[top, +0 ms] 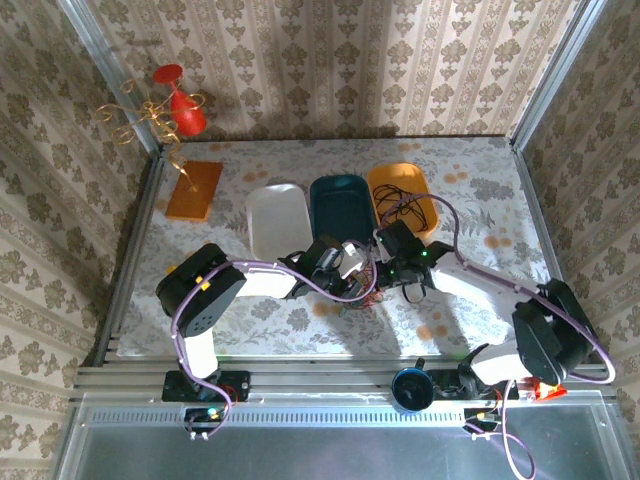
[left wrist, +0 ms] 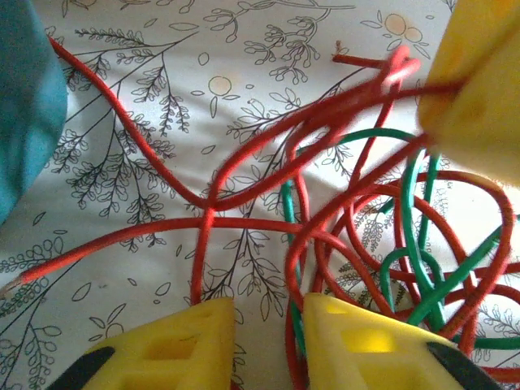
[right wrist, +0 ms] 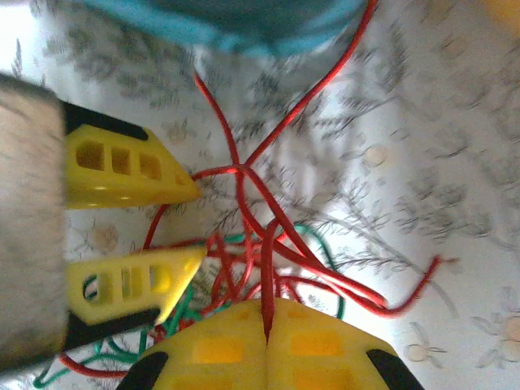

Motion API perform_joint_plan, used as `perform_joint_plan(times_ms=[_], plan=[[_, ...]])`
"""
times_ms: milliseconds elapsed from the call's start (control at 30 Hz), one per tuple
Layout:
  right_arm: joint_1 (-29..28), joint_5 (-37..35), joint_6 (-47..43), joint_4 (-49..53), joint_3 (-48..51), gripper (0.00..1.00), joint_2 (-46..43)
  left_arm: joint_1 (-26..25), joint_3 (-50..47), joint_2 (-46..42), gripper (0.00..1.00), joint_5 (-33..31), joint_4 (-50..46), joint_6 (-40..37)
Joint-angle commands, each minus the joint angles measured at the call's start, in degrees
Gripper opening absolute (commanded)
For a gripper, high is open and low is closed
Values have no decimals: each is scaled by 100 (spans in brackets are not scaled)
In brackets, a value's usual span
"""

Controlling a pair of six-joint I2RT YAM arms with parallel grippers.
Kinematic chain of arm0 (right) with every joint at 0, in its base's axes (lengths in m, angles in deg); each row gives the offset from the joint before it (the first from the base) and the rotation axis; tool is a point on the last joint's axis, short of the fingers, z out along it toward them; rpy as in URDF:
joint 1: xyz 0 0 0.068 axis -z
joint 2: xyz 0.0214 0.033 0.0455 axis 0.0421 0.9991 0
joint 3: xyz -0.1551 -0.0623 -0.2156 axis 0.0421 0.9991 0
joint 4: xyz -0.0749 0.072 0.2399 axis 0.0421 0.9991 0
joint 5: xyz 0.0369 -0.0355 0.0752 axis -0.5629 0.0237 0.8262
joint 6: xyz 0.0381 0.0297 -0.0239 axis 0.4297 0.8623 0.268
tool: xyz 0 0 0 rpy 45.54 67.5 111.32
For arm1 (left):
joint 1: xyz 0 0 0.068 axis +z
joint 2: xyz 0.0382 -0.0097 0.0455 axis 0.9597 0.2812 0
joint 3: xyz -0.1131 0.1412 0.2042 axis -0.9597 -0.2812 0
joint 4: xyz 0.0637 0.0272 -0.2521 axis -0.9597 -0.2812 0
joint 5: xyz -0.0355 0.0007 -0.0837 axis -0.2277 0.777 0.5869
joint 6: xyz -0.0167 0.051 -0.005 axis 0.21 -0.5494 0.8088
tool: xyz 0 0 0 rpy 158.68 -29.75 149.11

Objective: Untangle the cables

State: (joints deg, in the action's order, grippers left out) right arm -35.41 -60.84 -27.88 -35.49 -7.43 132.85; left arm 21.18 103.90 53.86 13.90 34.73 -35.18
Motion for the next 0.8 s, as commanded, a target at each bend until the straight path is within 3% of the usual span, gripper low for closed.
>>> perform_joint_plan(times_ms=[0, 433, 567, 767], plan=[[144, -927, 385, -34, -73, 0, -621, -57, -108, 197, 41, -115, -629, -144], [335, -3825, 2740, 298, -244, 0, -2111, -46, -96, 204, 44, -122, -686, -139], [369, -4239, 2803, 452, -360, 0, -2431, -45, -122, 186, 44, -131, -677, -131], [412, -4090, 2581, 489, -435, 0, -2677, -41, -111, 186, 44, -122, -677, -139]])
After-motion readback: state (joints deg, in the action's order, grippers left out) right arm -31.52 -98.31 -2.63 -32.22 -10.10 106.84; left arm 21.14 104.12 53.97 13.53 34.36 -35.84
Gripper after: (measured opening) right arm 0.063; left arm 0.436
